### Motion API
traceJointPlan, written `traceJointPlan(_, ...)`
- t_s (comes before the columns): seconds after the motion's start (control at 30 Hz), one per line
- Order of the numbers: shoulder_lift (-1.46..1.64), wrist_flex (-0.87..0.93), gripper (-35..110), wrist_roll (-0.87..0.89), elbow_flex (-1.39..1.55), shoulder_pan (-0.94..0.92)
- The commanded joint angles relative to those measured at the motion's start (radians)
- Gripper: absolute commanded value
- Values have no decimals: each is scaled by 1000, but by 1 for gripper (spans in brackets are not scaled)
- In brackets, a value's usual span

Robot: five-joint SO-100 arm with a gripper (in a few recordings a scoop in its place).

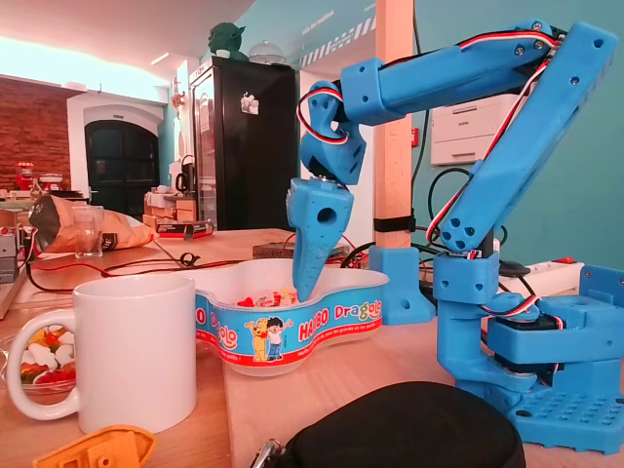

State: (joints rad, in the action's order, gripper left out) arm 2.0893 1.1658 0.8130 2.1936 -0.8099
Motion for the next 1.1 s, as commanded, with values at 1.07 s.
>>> traceJointPlan(1.07, -334, -201, 18, -419, -354, 0)
